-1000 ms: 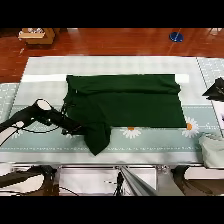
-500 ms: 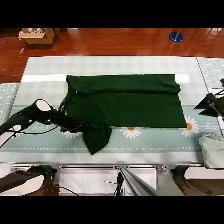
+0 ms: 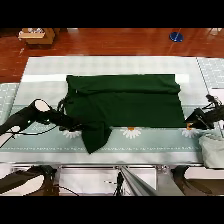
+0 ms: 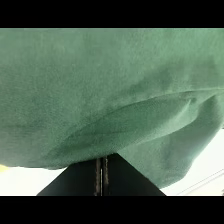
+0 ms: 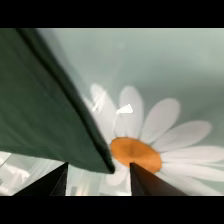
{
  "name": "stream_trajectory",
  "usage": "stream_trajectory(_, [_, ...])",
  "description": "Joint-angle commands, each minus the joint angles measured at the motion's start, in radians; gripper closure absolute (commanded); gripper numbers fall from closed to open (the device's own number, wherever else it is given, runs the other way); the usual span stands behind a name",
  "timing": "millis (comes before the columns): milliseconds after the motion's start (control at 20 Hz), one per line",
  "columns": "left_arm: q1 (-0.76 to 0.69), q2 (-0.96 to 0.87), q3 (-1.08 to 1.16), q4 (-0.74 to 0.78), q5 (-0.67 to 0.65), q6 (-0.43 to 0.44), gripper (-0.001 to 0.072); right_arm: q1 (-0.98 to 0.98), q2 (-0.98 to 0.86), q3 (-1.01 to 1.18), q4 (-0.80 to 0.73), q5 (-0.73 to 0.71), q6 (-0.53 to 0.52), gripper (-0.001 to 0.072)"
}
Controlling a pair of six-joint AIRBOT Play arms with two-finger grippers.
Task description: Fold the shirts.
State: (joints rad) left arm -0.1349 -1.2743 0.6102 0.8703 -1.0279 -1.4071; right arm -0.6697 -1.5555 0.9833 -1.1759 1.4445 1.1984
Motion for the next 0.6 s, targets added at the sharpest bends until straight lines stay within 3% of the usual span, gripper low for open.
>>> stream_trajectory(0, [-0.001, 0.002, 0.001, -0.019, -0.01, 0.0, 0.0666, 0.0, -0.001, -0.055, 0.076, -0.1, -0.01, 0.0271])
stream_trajectory(150, [0.0, 0.002, 0.001, -0.019, 0.006, 0.036, 0.0666, 0.0, -0.001, -0.056, 0.196, -0.179, -0.003, 0.0487])
stream_trajectory(300, [0.012, 0.004, 0.002, -0.033, -0.001, 0.038, 0.0666, 0.0, 0.0, -0.053, 0.263, -0.126, -0.045, 0.0671])
stream_trajectory(450, [0.024, 0.05, 0.02, -0.113, -0.008, 0.094, 0.0667, 0.0, 0.063, -0.051, 0.383, -0.031, -0.175, 0.0694])
stream_trajectory(550, [0.022, 0.105, 0.079, -0.256, -0.01, 0.245, 0.0667, 0.0, 0.132, -0.051, 0.558, -0.037, -0.241, 0.0694])
